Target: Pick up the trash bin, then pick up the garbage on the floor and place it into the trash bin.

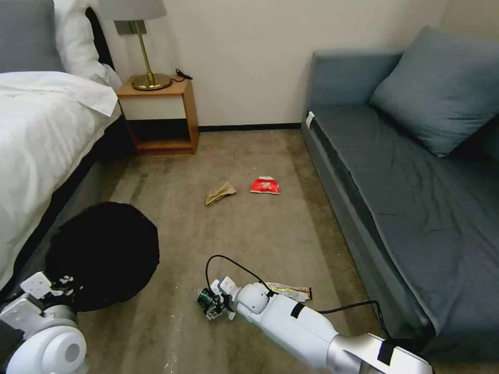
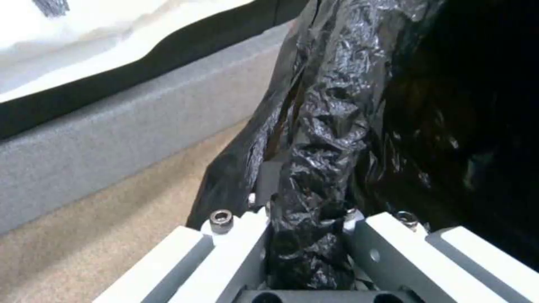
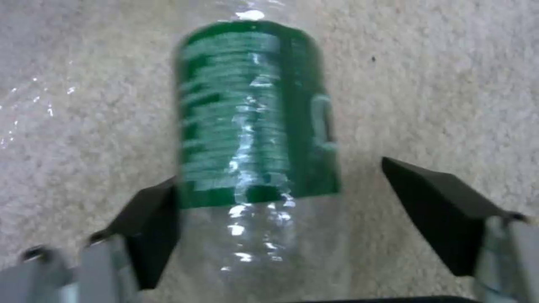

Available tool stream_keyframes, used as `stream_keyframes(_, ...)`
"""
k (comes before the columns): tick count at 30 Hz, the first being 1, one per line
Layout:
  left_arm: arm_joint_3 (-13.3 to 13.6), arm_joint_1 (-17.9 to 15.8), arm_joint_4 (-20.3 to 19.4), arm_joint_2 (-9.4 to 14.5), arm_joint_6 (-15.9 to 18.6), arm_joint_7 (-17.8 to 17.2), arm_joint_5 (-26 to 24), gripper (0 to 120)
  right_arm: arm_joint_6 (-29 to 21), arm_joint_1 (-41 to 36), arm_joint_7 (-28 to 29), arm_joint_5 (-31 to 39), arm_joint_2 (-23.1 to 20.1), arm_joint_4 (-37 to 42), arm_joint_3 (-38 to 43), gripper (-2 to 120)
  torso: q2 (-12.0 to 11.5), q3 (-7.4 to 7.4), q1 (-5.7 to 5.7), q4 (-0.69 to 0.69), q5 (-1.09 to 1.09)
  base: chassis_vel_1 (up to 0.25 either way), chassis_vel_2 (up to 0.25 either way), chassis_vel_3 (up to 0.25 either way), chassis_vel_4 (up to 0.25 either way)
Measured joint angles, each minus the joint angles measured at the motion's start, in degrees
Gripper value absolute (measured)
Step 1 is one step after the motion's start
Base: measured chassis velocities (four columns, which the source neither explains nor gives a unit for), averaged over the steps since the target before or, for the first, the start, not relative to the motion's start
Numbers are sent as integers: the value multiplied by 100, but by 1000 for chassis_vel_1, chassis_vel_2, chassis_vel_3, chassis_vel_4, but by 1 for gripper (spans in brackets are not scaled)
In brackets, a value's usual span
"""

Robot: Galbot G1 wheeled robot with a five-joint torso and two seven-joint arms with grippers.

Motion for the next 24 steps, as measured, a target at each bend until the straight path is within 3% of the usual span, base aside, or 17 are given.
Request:
stream_keyframes(3, 9, 4, -7, -9, -1, 4, 0, 1, 22, -8, -12, -1, -35, 12, 15, 76, 0, 0, 0, 0, 0, 0, 0, 0, 0)
stream_keyframes(13, 50, -8, 103, -10, -22, 95, 3, 1, 99, -120, -125, -12, -154, 156, 206, 38, 0, 0, 0, 0, 0, 0, 0, 0, 0)
stream_keyframes(19, 41, 31, 170, 17, -49, 133, 8, 1, 150, -172, -148, -41, -229, 247, 421, 28, 0, 0, 0, 0, 0, 0, 0, 0, 0)
stream_keyframes(24, 20, 75, 203, 64, -64, 145, 1, 1, 484, -172, -127, -95, -315, 514, 1166, 26, 0, 0, 0, 0, 0, 0, 0, 0, 0)
